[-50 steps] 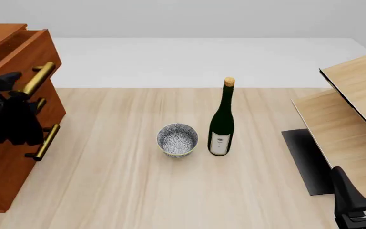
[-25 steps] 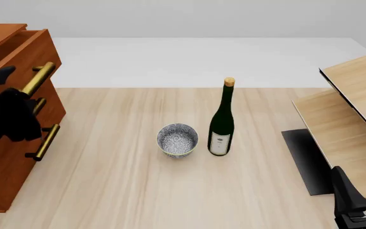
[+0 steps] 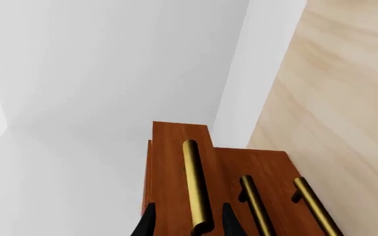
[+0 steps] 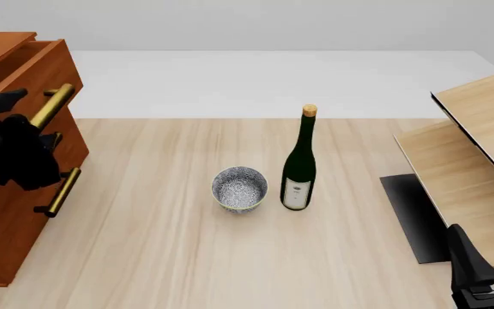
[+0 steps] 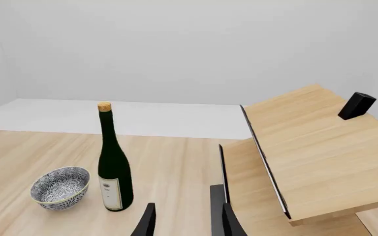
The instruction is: Close the bottom drawer of the cabinet and open the top drawer.
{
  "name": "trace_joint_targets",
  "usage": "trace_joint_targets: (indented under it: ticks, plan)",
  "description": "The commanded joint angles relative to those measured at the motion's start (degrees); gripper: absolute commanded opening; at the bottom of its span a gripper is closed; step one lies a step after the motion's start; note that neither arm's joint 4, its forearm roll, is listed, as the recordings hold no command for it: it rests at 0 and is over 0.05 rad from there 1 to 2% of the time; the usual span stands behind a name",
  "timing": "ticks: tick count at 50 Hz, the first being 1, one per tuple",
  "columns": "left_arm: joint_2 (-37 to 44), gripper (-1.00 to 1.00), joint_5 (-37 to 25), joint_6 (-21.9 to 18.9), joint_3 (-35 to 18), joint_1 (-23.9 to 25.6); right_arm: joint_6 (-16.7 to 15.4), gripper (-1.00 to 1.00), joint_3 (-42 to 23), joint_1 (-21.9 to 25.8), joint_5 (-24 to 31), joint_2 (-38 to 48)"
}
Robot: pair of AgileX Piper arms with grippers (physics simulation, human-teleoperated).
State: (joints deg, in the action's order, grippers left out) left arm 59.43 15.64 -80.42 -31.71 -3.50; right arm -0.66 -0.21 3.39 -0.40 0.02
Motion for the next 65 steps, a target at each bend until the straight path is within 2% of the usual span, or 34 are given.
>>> trace_joint_targets:
  ticks: [1,25,36,39,46,51,55,59,60,62,65]
  plan:
    - [0.6,1.00,-0.1,0.9,0.0,0.6,0.0,1.00,0.0,0.0,0.0,0.0]
    - [1.5,1.00,-2.7,4.1,-2.0,4.2,0.1,1.00,-0.2,-0.1,0.1,0.0]
    - [1.5,1.00,-6.2,7.3,-4.9,7.1,0.1,1.00,-0.2,0.0,0.1,0.0]
    - [1.3,1.00,-5.8,7.0,-5.0,6.8,0.1,1.00,-0.2,-0.1,0.1,0.0]
    - [0.7,1.00,-10.8,11.5,-9.8,9.3,0.0,1.00,-0.2,0.0,0.1,0.0]
    - [0.4,1.00,-15.5,16.3,-15.2,11.3,0.1,1.00,-0.2,0.0,0.1,0.0]
    - [-0.3,1.00,-15.6,15.7,-15.8,10.6,0.1,1.00,-0.2,-0.1,0.1,0.0]
    - [-0.4,1.00,-19.1,18.9,-19.2,11.8,0.2,1.00,-0.2,0.0,0.1,0.0]
    - [-0.2,1.00,-21.2,21.4,-21.4,12.3,0.2,1.00,-0.2,0.0,0.1,0.0]
    - [-1.3,1.00,-20.6,20.9,-21.7,10.7,0.3,1.00,-0.3,-0.1,0.1,0.0]
    - [-0.6,1.00,-23.6,25.2,-25.9,10.5,0.4,1.00,-0.3,-0.2,0.1,0.0]
